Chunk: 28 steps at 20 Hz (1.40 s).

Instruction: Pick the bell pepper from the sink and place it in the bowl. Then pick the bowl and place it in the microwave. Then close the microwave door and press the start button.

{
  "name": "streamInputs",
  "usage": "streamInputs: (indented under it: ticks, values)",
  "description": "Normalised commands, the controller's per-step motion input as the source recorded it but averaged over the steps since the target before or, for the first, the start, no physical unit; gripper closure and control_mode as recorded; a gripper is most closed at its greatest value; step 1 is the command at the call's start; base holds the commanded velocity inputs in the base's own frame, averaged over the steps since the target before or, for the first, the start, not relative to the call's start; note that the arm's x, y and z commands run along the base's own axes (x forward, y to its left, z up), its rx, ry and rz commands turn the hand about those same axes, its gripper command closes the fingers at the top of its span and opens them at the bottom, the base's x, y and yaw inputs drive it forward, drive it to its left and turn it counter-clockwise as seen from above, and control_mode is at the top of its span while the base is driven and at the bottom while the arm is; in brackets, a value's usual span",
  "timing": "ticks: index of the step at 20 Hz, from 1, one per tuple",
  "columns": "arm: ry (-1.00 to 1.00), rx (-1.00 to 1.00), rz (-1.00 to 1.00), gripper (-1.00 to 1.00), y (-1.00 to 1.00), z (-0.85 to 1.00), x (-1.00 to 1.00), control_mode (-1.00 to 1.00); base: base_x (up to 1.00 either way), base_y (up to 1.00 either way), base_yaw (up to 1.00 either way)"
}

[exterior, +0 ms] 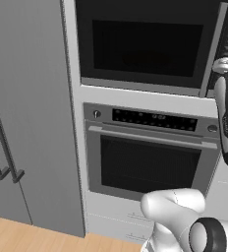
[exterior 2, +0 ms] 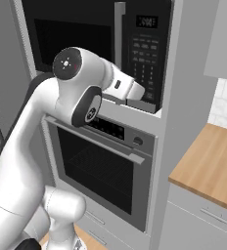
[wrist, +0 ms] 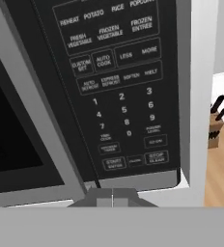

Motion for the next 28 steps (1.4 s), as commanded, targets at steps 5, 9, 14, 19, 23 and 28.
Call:
streamInputs:
  ticks: [5,9,14,19,23,28]
  values:
    - [0.00,0.00,0.03,1.00,-0.08,-0.11,0.13,-1.00,0.00,0.00,0.00]
    - [0.00,0.00,0.03,1.00,-0.08,-0.21,0.13,-1.00,0.00,0.00,0.00]
    - [0.00,0.00,0.02,1.00,-0.03,-0.16,0.12,-1.00,0.00,0.00,0.00]
    - [0.00,0.00,0.02,1.00,-0.04,-0.11,0.16,-1.00,0.00,0.00,0.00]
    - [0.00,0.00,0.02,1.00,-0.11,-0.06,0.15,-1.00,0.00,0.00,0.00]
    - [0.00,0.00,0.01,1.00,-0.14,-0.01,0.14,-1.00,0.00,0.00,0.00]
